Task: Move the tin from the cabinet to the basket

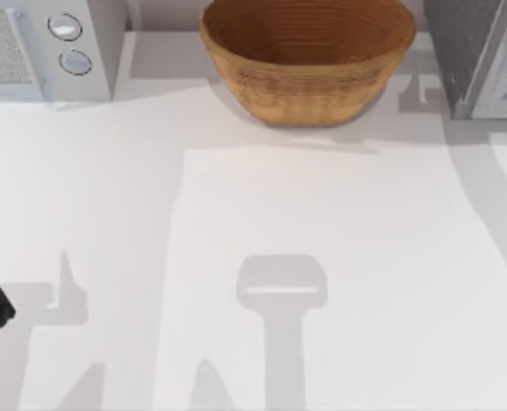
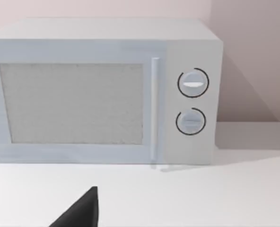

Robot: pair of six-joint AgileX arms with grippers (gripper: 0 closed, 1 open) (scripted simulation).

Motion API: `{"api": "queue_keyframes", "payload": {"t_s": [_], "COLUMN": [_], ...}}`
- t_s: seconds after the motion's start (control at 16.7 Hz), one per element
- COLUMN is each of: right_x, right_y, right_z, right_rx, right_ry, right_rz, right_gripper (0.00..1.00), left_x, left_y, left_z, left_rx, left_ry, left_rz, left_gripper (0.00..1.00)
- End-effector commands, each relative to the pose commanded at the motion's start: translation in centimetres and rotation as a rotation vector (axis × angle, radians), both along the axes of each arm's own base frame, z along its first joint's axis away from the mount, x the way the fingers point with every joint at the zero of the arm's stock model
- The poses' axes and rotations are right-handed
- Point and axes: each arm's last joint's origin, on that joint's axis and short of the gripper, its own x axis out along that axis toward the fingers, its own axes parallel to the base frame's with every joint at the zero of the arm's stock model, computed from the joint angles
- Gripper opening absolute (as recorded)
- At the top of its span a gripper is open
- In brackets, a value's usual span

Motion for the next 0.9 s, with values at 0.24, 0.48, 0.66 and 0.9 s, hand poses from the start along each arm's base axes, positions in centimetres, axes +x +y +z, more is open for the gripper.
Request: {"api": "queue_keyframes", "payload": {"t_s": [0.24,0.48,0.66,0.9], "right_x": [0.9,3.7,4.2,4.6], "right_y": [0.3,1.6,1.9,1.8], "right_z": [0.1,-0.3,-0.3,-0.3], "right_rx": [0.000,-0.002,-0.002,-0.002], "right_ry": [-0.006,-0.008,-0.009,-0.007], "right_rz": [-0.005,-0.007,-0.007,-0.008], "right_gripper": [1.00,1.00,1.00,1.00], "left_x": [0.0,0.0,0.0,0.0], "left_y": [0.0,0.0,0.0,0.0], "left_z": [0.0,0.0,0.0,0.0], "left_rx": [0.000,0.000,0.000,0.000], "left_ry": [0.000,0.000,0.000,0.000], "left_rz": [0.000,0.000,0.000,0.000], "left_gripper": [1.00,1.00,1.00,1.00]}}
